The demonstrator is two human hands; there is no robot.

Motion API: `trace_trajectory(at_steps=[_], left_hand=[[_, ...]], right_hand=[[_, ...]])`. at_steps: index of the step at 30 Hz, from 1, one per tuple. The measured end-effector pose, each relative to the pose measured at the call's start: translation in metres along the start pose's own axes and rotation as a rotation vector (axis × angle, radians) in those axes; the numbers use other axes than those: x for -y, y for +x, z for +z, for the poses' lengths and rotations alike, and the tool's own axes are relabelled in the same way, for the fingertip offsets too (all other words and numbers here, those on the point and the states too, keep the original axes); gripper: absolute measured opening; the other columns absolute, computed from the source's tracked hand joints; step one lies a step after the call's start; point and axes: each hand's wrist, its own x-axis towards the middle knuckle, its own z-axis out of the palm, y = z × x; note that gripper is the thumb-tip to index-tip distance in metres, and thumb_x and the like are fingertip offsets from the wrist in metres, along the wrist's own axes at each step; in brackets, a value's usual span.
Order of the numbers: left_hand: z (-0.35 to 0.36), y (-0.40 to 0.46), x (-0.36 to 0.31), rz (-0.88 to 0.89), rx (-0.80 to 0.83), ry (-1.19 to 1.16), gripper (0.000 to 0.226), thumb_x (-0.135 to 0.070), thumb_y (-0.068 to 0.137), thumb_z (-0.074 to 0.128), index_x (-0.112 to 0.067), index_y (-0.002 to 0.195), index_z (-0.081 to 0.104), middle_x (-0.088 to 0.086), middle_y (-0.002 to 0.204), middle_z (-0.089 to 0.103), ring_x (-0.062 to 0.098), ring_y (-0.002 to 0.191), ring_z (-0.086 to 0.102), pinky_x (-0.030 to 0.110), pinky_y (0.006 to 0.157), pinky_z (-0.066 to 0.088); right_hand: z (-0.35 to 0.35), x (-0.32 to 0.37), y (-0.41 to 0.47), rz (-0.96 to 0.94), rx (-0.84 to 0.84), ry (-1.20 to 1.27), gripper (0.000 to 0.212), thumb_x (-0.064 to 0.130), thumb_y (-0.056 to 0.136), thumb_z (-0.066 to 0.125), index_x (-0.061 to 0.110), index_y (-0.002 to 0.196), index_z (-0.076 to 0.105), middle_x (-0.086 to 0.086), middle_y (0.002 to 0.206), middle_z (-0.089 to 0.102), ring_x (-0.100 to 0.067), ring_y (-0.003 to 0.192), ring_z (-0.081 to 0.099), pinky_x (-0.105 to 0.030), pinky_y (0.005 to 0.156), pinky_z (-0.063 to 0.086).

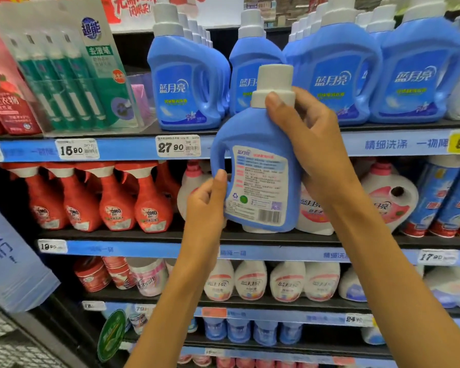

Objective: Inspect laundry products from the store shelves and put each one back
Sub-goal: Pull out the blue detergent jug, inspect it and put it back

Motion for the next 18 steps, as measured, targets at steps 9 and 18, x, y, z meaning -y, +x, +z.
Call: trace_trajectory(at_steps=[9,18], left_hand=[[0.012,-0.001,0.020,-0.189,0.091,-0.176,0.033,-0.051,0.084,0.047,-0.037,0.083,0.077,-0.006,0.100,0.075,0.009,0.094,0.070,0.026,0.079,0.054],[0.021,-0.016,0.018,0.033,0.143,-0.028,0.068,-0.066,0.085,0.047,-0.021,0.137,0.047,0.002,0.133,0.059,0.020,0.123,0.056,0.042,0.102,0.047]], right_hand=[[-0.004,-0.017,-0.001,0.347,0.242,0.506,0.045,0.039,0.090,0.045,0.010,0.122,0.057,-0.009,0.116,0.066,-0.031,0.114,0.057,-0.040,0.098,0.047],[0.002,-0.013,-0.003,0.230,-0.040,0.343,0.029,0.032,0.080,0.064,0.009,0.098,0.061,-0.005,0.082,0.060,-0.013,0.068,0.057,-0.027,0.063,0.050]])
